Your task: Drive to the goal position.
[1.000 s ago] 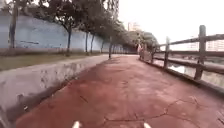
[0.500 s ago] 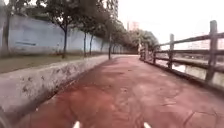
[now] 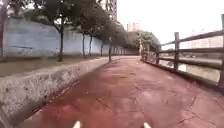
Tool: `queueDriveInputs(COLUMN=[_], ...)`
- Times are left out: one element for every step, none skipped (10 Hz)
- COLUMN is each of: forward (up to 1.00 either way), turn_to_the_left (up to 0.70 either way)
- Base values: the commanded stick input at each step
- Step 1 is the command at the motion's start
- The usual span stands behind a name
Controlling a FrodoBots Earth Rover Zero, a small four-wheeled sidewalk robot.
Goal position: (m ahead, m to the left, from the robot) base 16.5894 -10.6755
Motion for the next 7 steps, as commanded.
queueDriveInputs(forward=[0.7, 0.7, 0.7, 0.7, 0.7, 0.7, 0.7], turn_to_the_left=[0.0, 0.0, 0.0, 0.0, 0.0, 0.0, 0.0])
